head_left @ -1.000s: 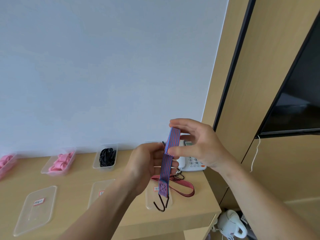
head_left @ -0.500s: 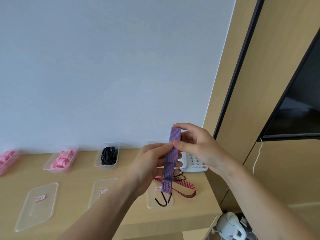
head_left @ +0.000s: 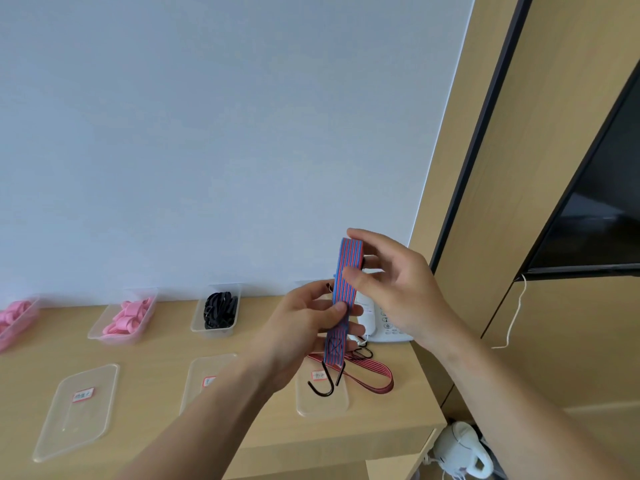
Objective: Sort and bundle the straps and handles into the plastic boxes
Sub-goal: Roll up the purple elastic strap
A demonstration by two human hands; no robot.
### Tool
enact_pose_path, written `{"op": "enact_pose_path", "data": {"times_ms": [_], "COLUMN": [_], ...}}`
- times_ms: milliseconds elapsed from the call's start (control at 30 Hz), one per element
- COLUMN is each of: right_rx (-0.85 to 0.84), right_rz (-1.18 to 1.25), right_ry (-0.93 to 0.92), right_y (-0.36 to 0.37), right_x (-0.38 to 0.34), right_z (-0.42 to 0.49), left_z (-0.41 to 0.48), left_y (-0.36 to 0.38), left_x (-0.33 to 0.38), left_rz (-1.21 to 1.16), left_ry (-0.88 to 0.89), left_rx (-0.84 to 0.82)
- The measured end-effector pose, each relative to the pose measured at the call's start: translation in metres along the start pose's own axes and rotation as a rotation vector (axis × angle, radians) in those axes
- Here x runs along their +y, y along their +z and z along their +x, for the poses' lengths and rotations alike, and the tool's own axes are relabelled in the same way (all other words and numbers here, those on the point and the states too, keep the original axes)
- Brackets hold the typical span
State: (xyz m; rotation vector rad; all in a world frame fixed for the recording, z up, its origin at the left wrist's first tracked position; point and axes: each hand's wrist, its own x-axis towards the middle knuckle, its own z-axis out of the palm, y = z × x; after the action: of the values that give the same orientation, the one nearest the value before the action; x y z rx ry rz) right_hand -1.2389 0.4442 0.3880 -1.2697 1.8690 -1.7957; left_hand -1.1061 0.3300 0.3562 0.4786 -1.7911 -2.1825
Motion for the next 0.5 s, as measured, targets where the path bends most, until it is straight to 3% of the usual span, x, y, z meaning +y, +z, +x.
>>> {"op": "enact_pose_path", "data": {"times_ms": [133, 267, 500], "right_rx": [-0.035, -0.238, -0.298], "right_rz": [0.27, 0.199, 0.119], "right_ry": [0.148, 0.171, 0.185], "right_y": [-0.003, -0.005, -0.006], "right_x": [-0.011, -0.013, -0.012], "right_z": [-0.002, -0.011, -0.006], "left_z": [0.002, 0.003, 0.005], "left_y": [0.0, -0.003, -0.003], "left_x": [-0.003, -0.006, -0.007], "left_rz": [0.018, 0.088, 0.045], "left_ry": [0.012, 0.04, -0.009], "left_rx": [0.022, 0.071, 0.065]}}
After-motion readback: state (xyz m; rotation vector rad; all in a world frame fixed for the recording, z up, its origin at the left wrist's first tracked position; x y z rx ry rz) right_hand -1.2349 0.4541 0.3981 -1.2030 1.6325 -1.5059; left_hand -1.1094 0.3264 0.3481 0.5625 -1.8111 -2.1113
